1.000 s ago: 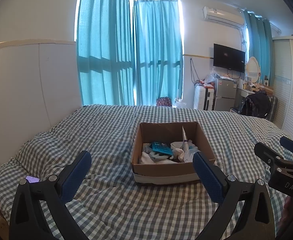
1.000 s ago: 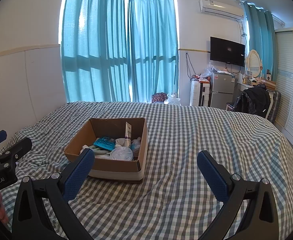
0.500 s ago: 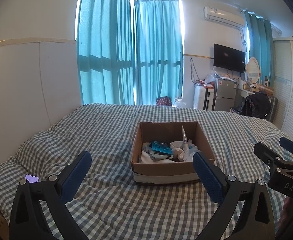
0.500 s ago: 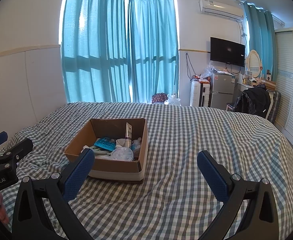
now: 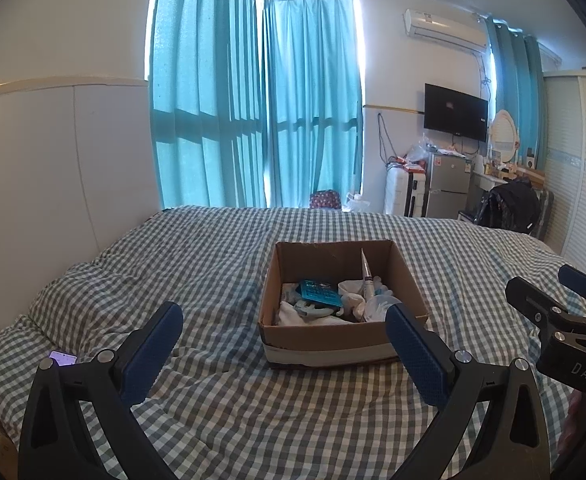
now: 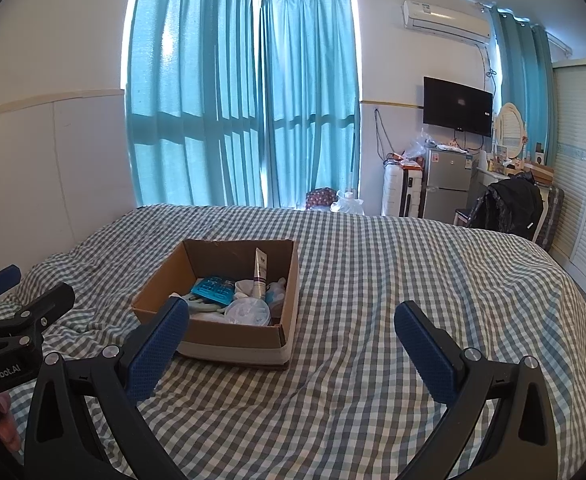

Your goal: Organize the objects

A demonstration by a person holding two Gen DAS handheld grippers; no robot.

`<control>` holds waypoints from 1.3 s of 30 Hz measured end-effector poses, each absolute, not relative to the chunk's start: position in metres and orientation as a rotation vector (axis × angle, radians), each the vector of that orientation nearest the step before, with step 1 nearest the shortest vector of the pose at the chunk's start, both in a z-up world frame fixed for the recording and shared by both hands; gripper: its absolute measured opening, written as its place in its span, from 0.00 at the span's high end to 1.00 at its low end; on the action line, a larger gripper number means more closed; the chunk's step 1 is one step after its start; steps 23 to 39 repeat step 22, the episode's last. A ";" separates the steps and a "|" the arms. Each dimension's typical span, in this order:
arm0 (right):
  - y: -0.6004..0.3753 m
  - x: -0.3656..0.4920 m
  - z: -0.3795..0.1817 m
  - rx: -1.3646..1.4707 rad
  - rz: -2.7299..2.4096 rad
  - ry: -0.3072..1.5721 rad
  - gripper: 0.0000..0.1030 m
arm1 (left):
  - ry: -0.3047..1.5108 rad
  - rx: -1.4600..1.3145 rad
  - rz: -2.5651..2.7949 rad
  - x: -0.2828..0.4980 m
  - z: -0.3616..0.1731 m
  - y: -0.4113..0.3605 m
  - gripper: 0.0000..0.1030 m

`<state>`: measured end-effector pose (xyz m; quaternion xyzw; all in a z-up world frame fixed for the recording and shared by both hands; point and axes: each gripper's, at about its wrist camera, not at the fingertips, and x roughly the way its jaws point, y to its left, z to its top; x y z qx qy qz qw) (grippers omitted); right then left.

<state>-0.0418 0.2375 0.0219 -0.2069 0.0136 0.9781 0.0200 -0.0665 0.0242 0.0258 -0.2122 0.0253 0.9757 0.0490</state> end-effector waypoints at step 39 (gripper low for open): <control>0.235 -0.042 0.019 -0.659 3.035 0.048 0.00 | 0.081 -0.628 3.037 -0.064 0.024 0.020 0.00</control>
